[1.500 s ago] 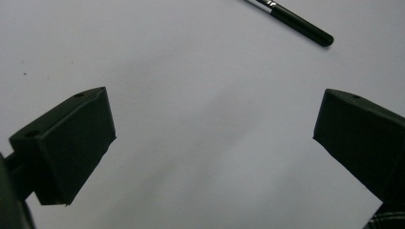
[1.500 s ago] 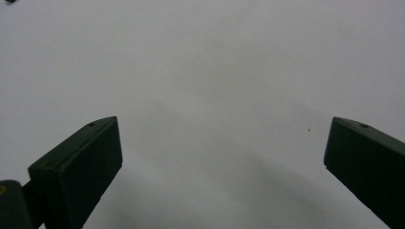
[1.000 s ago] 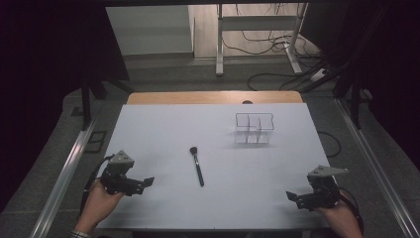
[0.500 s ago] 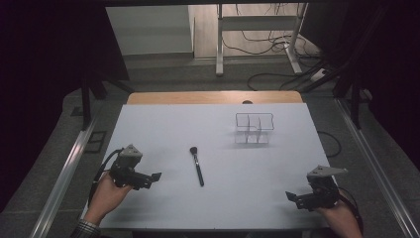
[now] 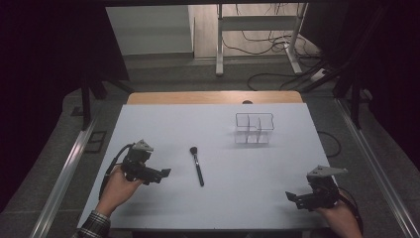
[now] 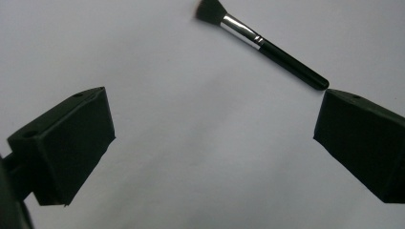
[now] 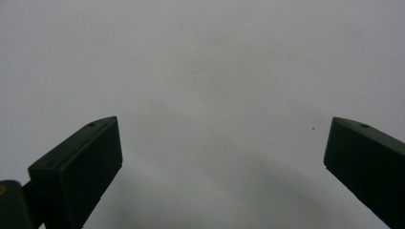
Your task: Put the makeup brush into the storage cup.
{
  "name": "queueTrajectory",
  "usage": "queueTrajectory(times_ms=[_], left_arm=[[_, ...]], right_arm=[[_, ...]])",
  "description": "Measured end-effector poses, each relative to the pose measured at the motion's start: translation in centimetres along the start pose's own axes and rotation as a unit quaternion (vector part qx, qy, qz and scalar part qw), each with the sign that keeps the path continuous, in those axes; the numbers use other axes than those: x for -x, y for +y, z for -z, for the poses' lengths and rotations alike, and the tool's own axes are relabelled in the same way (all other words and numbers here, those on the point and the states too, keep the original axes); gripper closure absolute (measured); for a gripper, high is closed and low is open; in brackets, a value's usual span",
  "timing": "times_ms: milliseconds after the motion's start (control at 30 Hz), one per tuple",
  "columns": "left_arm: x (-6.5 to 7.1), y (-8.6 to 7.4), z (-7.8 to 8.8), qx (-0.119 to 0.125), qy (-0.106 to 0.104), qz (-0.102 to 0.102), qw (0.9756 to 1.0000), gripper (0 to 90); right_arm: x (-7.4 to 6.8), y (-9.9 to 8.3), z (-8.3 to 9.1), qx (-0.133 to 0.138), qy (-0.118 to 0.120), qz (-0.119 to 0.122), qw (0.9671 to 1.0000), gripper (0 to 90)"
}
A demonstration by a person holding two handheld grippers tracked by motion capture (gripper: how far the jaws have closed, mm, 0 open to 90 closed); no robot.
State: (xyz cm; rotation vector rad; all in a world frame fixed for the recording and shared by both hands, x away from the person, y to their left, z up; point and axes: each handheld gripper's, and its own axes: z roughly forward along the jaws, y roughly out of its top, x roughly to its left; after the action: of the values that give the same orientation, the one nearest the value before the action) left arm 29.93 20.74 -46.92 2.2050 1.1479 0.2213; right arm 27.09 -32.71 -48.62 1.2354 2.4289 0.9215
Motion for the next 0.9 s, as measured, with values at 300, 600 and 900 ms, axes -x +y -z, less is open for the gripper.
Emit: queueTrajectory(times_ms=[300, 600, 900], left_arm=[[0.5, 1.2, -1.1, -0.009, -0.001, -0.011, 0.9999, 0.5], [1.1, 2.3, -2.3, -0.015, -0.006, -0.012, 0.9998, 0.6], [1.3, 3.0, -3.2, -0.016, -0.012, -0.01, 0.9998, 0.5]], right_arm=[[0.0, 0.0, 0.0, -0.003, 0.001, 0.0, 1.0, 0.0], [-0.1, 0.0, 0.0, 0.001, 0.002, 0.004, 1.0, 0.0], [-0.2, 0.1, 0.0, 0.001, 0.001, 0.006, 1.0, 0.0]])
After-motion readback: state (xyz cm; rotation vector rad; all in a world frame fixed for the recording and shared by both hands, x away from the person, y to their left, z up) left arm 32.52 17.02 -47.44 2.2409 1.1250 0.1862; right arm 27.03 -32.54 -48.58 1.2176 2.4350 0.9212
